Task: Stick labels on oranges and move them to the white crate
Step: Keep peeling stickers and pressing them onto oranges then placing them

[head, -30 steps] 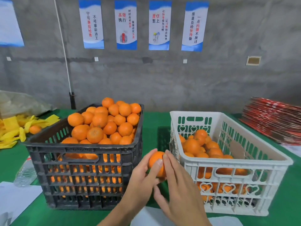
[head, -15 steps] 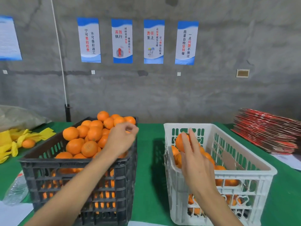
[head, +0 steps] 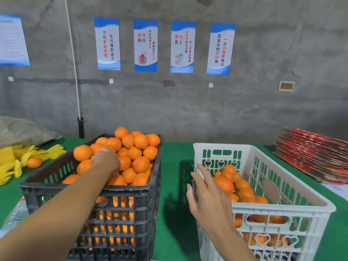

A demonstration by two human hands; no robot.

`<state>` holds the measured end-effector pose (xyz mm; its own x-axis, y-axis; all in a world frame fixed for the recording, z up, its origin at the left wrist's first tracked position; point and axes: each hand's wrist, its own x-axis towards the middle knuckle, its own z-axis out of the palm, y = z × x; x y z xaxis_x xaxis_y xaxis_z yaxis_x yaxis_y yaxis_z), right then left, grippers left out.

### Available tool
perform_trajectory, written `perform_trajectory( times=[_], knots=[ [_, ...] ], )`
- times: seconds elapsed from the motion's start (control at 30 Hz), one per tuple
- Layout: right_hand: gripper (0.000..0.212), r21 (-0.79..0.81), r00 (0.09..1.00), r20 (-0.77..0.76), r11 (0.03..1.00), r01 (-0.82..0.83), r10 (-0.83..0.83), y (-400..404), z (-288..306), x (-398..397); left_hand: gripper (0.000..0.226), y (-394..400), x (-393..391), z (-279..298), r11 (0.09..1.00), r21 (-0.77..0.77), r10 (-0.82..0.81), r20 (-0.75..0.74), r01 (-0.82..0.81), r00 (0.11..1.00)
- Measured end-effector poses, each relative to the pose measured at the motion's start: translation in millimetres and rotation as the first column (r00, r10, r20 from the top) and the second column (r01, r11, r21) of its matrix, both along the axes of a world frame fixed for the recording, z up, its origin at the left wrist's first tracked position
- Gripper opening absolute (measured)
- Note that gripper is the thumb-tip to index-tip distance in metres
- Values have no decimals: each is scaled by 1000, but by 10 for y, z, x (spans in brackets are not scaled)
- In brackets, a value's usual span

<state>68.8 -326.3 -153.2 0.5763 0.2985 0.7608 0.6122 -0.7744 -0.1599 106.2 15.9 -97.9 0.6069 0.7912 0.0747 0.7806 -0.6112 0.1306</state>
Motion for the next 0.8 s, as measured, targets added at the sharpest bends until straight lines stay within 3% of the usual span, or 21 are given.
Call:
perform_trajectory(
  times=[0.07,0.2,0.3,0.37,0.47,0.6,0.7,0.8],
  knots=[
    [34,-2,1000,-2,1000,15,-15,7,-30,14,85,66,17,-19,999,-24,-21,24,22,999],
    [34,-10,1000,12,1000,16,-16,16,-60,20,88,-34,-85,43,997,72,-40,61,35,997],
    [35,30,999,20,999,-26,25,18,-39,15,54,-281,-290,199,978,87,-201,166,189,965],
    [38,62,994,38,993,-103,101,51,-13,-14,53,-492,-451,259,948,36,-304,393,316,868],
    [50,127,969,44,960,-248,244,154,53,-118,65,-990,-772,251,839,29,-399,712,543,578],
    [72,204,944,69,922,-329,322,227,97,-246,64,-1622,-1211,7,654,304,-601,765,693,231],
    [80,249,922,93,888,-387,376,189,-36,-298,64,-1854,-1371,-277,571,403,-686,712,715,147],
    [82,250,922,12,891,-378,388,138,-361,-363,64,-1850,-1375,-662,526,337,-684,713,781,152]
  ],
)
